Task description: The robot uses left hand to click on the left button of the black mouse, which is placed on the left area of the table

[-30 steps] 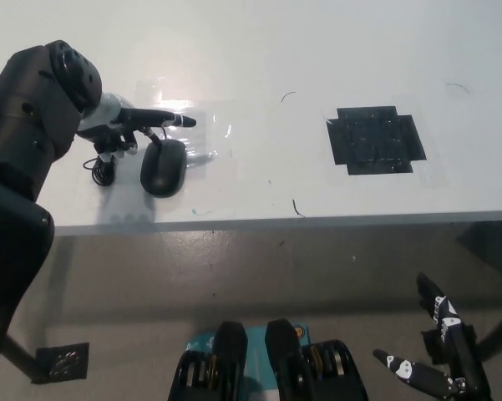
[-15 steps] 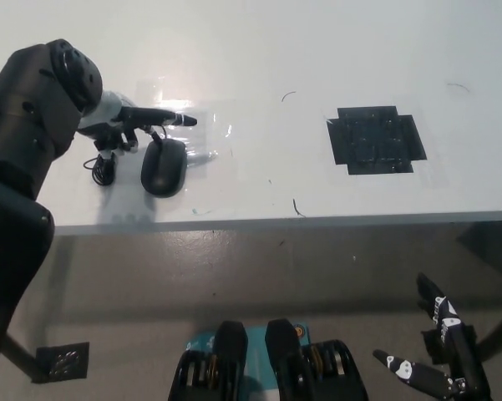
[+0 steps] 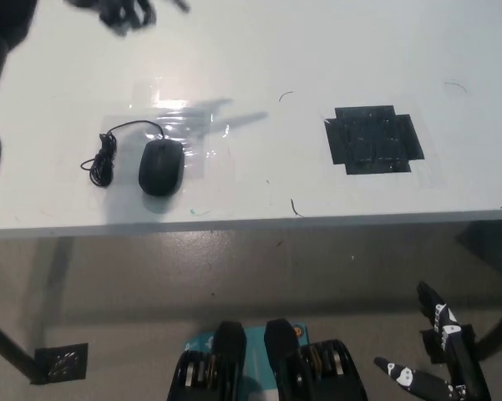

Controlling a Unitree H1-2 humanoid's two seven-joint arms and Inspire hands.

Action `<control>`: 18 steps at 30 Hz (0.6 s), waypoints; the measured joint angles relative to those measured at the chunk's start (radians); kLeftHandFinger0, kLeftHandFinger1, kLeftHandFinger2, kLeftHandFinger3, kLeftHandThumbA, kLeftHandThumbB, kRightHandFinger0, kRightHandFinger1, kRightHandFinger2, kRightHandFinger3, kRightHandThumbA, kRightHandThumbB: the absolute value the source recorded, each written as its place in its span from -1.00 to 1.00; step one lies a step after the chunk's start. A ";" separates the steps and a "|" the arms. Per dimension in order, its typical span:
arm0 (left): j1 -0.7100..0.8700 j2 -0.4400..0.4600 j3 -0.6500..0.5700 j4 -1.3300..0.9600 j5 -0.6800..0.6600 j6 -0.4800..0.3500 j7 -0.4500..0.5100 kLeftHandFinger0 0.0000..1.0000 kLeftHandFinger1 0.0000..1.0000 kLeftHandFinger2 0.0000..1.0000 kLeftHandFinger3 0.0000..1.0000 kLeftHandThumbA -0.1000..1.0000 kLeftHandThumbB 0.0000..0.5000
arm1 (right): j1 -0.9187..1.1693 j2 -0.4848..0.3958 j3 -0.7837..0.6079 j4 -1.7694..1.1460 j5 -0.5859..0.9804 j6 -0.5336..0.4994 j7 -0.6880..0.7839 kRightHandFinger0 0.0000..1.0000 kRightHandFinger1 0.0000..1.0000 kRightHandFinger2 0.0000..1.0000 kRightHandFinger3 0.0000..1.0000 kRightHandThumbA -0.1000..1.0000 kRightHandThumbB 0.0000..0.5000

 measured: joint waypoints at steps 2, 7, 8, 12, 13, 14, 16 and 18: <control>0.026 0.000 0.022 -0.053 -0.010 0.006 -0.001 -1.00 -1.00 -0.84 1.00 1.00 0.08 | 0.000 0.000 0.000 0.003 0.000 0.000 0.000 0.96 1.00 1.00 1.00 1.00 -0.50; 0.206 0.000 0.084 -0.258 -0.070 0.025 0.005 -1.00 -1.00 -1.00 1.00 1.00 0.34 | 0.003 0.000 0.000 0.013 0.000 0.000 0.000 0.93 1.00 1.00 1.00 1.00 -0.44; 0.253 -0.001 0.096 -0.296 -0.079 0.028 0.006 -1.00 -1.00 -1.00 1.00 1.00 0.39 | 0.004 0.001 0.000 0.016 0.000 0.000 0.000 0.92 1.00 1.00 1.00 1.00 -0.48; 0.435 -0.014 0.132 -0.438 -0.103 0.035 0.014 -1.00 -1.00 -1.00 1.00 1.00 0.17 | 0.009 0.001 0.000 0.030 0.000 0.000 0.000 0.90 1.00 1.00 1.00 1.00 -0.48; 0.459 -0.018 0.136 -0.451 -0.105 0.036 0.014 -1.00 -1.00 -1.00 1.00 1.00 0.03 | 0.010 0.001 0.000 0.031 0.000 0.000 0.000 0.90 1.00 1.00 1.00 1.00 -0.49; 0.525 -0.027 0.147 -0.489 -0.109 0.038 0.016 -1.00 -1.00 -1.00 1.00 1.00 0.26 | 0.011 0.002 0.000 0.033 0.000 0.000 0.000 0.90 1.00 1.00 1.00 1.00 -0.47; 0.627 -0.043 0.162 -0.555 -0.121 0.038 0.026 -1.00 -0.91 -0.52 1.00 1.00 0.74 | 0.013 0.003 0.000 0.037 0.000 0.000 0.000 0.93 1.00 1.00 1.00 1.00 -0.49; 0.733 -0.052 0.169 -0.628 -0.138 0.036 0.037 -1.00 -0.66 0.03 1.00 1.00 0.91 | 0.014 0.004 0.001 0.040 0.000 0.000 0.000 0.94 1.00 1.00 1.00 1.00 -0.51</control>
